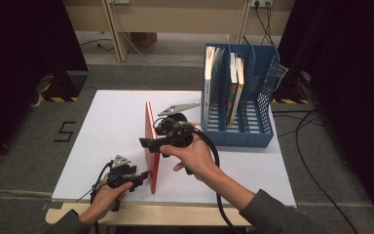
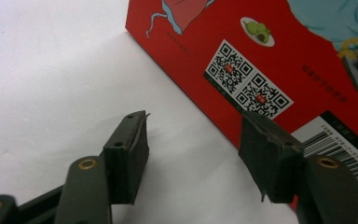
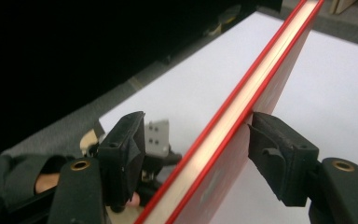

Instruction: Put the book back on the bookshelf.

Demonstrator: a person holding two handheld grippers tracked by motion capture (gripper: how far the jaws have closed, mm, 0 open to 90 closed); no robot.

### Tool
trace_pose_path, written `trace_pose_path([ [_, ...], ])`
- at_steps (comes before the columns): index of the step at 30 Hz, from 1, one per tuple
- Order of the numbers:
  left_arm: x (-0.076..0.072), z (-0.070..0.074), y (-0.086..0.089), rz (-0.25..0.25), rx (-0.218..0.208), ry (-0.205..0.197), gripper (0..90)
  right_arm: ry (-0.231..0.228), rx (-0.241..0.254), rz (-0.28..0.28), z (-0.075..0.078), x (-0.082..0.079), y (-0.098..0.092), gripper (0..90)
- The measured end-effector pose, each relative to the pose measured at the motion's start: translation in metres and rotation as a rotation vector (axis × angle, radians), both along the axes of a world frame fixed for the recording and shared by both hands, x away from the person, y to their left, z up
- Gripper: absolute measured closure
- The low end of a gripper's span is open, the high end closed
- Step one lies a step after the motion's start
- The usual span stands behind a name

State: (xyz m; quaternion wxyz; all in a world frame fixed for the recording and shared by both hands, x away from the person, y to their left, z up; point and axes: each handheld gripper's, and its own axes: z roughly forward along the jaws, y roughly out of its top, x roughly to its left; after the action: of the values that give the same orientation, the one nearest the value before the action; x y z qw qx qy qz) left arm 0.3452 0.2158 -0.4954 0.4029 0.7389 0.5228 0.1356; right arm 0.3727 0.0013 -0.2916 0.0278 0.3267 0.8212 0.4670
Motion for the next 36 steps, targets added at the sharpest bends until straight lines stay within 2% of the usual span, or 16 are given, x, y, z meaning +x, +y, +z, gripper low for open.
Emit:
trace_pose_path([
  [5,0.0,0.0,0.0,-0.001,-0.003,-0.001,40.1,-0.019,-0.047,0.024,-0.007,-0.007,0.0,40.4],
  [7,0.0,-0.001,-0.001,0.0,-0.008,-0.002,37.8,-0.036,-0.05,0.025,-0.01,-0.009,0.0,38.4],
  [10,0.0,0.0,-0.002,-0.002,-0.004,-0.004,35.7,-0.094,-0.081,0.035,-0.009,-0.01,-0.002,30.5],
  [12,-0.001,-0.001,-0.002,-0.006,0.001,-0.004,35.8,-0.072,-0.082,0.068,-0.014,-0.012,-0.001,27.4],
  [15,-0.001,-0.001,-0.003,-0.002,-0.002,-0.008,35.2,-0.089,-0.115,0.109,-0.019,-0.015,0.003,36.2],
  [16,-0.001,-0.001,-0.004,-0.01,-0.004,-0.006,33.6,-0.089,-0.123,0.108,-0.019,-0.017,0.004,38.3],
  [17,-0.001,-0.001,-0.005,-0.02,-0.012,-0.006,30.0,-0.111,-0.141,0.12,-0.018,-0.017,0.006,41.4],
  [18,-0.002,-0.001,-0.009,-0.05,-0.032,0.001,24.1,-0.121,-0.149,0.122,-0.017,-0.017,0.006,45.8],
  [19,-0.003,-0.001,-0.013,-0.068,-0.033,0.002,21.2,-0.134,-0.148,0.132,-0.016,-0.017,0.007,52.5],
  [21,-0.006,-0.001,-0.02,-0.102,-0.024,-0.001,21.7,-0.188,-0.166,0.169,-0.014,-0.016,0.006,65.2],
  [23,-0.008,-0.001,-0.024,-0.106,-0.023,-0.01,21.3,-0.221,-0.161,0.191,-0.013,-0.012,0.005,66.8],
  [25,-0.006,-0.001,-0.021,-0.094,-0.038,-0.003,21.7,-0.22,-0.16,0.186,-0.015,-0.008,0.003,64.2],
  [28,-0.003,-0.001,-0.013,-0.055,-0.068,0.012,22.1,-0.185,-0.087,0.152,-0.02,0.0,-0.006,68.3],
  [29,-0.002,-0.002,-0.011,-0.044,-0.075,0.011,22.2,-0.192,-0.071,0.143,-0.022,0.003,-0.01,69.2],
  [31,0.0,-0.002,-0.008,-0.039,-0.071,0.006,22.2,-0.18,-0.016,0.103,-0.026,0.011,-0.018,69.5],
  [36,0.004,-0.002,-0.001,-0.017,-0.07,0.008,21.8,-0.127,0.065,0.049,-0.03,0.024,-0.029,70.1],
])
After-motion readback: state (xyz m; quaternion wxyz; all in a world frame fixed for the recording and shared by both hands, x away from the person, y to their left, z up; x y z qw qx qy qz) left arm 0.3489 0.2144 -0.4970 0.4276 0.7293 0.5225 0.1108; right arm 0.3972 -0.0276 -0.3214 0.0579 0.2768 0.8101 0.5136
